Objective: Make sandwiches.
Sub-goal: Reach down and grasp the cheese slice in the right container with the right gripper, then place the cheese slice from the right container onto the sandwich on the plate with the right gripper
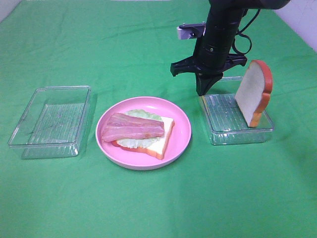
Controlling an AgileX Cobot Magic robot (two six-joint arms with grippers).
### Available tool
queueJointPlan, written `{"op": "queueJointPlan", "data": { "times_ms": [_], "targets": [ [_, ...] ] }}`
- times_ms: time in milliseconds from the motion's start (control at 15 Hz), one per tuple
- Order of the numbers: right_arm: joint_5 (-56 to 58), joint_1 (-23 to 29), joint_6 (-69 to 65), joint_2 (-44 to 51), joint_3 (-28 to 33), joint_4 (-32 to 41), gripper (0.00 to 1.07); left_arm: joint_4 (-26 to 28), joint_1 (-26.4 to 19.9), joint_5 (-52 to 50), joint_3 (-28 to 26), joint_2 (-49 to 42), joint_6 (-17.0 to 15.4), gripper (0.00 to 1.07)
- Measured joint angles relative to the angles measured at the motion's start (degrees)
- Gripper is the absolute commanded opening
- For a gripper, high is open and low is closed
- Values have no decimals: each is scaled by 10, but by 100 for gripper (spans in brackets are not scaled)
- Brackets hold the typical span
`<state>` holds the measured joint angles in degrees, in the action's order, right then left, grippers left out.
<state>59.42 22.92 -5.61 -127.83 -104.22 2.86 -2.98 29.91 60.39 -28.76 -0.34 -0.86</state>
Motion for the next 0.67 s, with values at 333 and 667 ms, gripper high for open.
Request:
{"op": "queueJointPlan", "data": {
  "times_ms": [333, 667],
  "targets": [
    [1, 0, 0, 22, 0, 0, 0, 0, 0, 0, 0, 0, 0, 72],
    [22, 0, 27, 112, 0, 68, 0, 0, 0, 0, 0, 0, 0, 72]
  ]
}}
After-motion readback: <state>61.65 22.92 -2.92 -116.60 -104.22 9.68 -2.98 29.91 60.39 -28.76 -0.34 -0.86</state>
